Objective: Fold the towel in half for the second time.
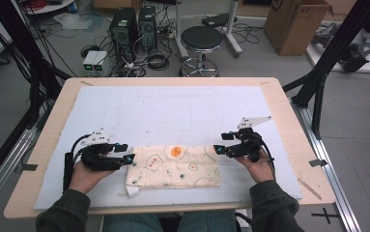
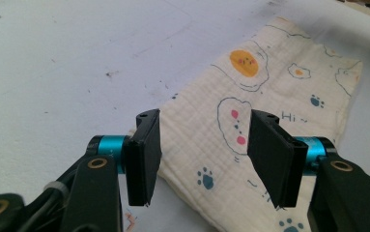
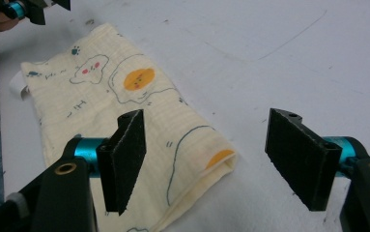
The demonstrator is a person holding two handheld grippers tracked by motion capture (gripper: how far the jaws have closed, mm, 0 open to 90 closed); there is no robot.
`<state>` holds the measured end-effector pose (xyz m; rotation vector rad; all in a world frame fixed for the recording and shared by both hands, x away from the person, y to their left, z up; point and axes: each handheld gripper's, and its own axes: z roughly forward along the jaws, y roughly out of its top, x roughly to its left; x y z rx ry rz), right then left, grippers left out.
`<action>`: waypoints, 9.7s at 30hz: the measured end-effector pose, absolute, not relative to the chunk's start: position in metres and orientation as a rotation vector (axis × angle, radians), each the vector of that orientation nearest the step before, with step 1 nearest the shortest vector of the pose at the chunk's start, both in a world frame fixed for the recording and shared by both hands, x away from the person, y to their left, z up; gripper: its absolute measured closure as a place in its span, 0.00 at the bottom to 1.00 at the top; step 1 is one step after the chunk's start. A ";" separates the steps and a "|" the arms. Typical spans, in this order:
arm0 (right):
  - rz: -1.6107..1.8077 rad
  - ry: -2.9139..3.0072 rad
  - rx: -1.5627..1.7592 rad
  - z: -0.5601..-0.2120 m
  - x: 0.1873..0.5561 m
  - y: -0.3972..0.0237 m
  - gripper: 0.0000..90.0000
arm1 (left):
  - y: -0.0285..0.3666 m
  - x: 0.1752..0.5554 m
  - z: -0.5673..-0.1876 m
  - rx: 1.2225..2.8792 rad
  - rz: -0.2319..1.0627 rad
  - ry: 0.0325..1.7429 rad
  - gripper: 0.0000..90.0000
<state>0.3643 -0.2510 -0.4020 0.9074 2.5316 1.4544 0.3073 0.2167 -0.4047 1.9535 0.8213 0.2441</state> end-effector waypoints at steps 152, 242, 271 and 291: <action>1.206 2.686 1.129 -0.410 0.465 -0.214 0.94 | 0.220 0.411 -0.424 1.834 0.251 1.143 0.95; 1.404 2.742 0.908 -0.408 0.401 -0.228 0.94 | 0.229 0.337 -0.420 1.870 0.262 0.850 0.93; 1.355 2.779 0.827 -0.419 0.378 -0.230 0.93 | 0.220 0.317 -0.431 1.985 0.257 0.832 0.92; 1.394 2.767 0.858 -0.427 0.366 -0.233 0.71 | 0.222 0.307 -0.437 1.998 0.178 0.802 0.71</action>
